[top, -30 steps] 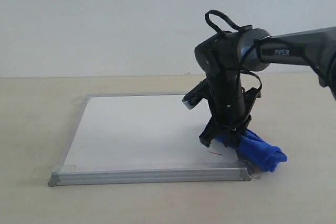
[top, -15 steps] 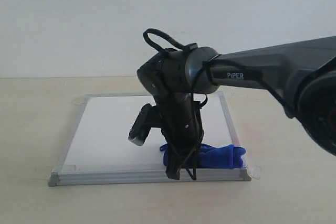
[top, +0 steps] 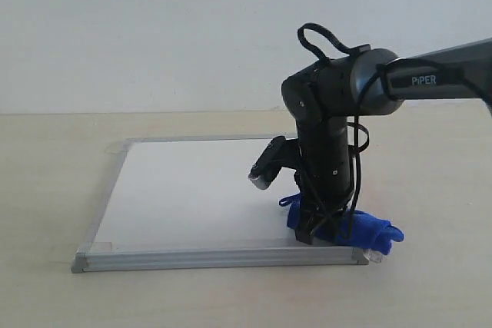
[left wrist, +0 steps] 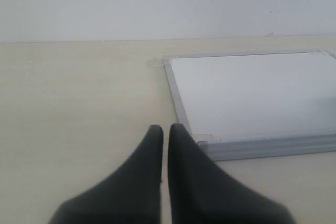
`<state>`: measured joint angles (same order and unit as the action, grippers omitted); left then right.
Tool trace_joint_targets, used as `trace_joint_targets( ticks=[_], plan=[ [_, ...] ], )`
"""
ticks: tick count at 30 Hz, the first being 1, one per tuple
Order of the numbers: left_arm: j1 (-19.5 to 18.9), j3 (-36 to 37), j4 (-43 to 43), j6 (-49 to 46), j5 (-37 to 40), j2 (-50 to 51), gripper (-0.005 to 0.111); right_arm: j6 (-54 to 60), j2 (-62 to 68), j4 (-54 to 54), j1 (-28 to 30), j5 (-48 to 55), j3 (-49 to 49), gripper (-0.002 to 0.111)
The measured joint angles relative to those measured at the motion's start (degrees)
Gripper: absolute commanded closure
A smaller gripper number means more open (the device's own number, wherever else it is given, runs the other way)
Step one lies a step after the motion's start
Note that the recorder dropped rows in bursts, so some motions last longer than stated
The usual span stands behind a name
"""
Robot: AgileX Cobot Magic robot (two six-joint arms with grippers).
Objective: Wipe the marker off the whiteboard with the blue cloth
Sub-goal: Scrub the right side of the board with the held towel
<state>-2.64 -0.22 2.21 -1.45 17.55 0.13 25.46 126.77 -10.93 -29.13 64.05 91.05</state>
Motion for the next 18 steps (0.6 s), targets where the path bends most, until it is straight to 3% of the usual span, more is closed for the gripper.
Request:
trace_joint_targets(
  ticks=[7,13,18],
  plan=[
    [0.0,0.0,0.0,0.0,0.0,0.0,0.103,0.0,-0.6,-2.1,-1.6,0.6,0.5,0.108],
    [0.0,0.0,0.0,0.0,0.0,0.0,0.103,-1.2,1.3,-4.5,-6.2,4.7,7.5,0.108],
    [0.0,0.0,0.0,0.0,0.0,0.0,0.103,-1.6,1.4,-1.7,-11.5,-1.0,14.1,0.108]
  ],
)
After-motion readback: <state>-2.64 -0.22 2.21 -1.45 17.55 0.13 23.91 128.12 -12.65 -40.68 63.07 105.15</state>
